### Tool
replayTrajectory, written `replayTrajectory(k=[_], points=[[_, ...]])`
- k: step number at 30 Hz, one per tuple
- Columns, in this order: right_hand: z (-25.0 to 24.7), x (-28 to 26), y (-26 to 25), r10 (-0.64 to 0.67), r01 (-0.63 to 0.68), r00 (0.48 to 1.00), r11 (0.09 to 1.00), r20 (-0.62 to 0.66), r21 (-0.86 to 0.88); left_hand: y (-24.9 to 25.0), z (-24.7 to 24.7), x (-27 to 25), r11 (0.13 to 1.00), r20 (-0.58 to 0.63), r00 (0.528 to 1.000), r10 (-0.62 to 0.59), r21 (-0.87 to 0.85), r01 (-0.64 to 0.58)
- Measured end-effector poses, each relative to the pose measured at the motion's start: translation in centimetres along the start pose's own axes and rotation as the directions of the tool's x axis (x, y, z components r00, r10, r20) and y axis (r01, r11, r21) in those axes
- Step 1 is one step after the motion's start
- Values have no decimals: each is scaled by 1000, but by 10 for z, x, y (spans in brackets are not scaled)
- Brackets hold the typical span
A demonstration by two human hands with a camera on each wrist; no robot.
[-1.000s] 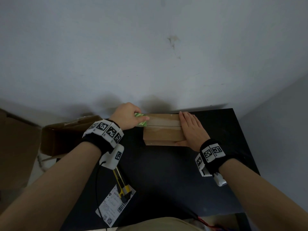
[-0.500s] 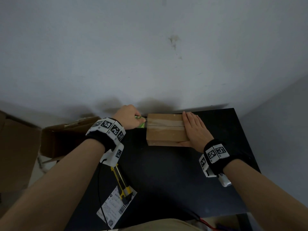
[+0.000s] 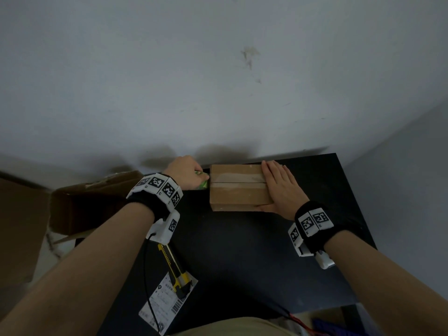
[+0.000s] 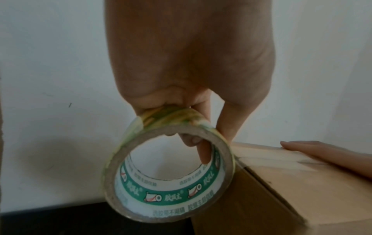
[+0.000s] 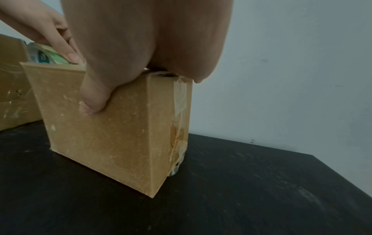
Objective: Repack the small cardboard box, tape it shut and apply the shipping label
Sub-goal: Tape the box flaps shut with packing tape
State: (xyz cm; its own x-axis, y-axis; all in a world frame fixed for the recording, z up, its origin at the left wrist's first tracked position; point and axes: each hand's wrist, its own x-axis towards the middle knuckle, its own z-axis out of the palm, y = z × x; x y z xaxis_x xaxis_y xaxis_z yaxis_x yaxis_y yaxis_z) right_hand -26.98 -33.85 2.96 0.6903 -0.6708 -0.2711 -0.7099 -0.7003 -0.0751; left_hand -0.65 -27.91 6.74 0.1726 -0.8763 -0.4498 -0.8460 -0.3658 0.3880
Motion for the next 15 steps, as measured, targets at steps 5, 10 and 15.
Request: replayTrajectory(k=[5, 10, 15], points=[[-3, -3, -4, 9, -9, 1000, 1000, -18, -7, -1, 9, 0, 1000, 7, 1000, 15, -18, -15], [4, -2, -29, 8, -9, 997, 1000, -72, -1, -2, 13, -3, 998, -8, 999, 36, -53, -36], [13, 7, -60, -11, 12, 994, 1000, -108, 13, -4, 17, -8, 996, -20, 999, 39, -80, -41]])
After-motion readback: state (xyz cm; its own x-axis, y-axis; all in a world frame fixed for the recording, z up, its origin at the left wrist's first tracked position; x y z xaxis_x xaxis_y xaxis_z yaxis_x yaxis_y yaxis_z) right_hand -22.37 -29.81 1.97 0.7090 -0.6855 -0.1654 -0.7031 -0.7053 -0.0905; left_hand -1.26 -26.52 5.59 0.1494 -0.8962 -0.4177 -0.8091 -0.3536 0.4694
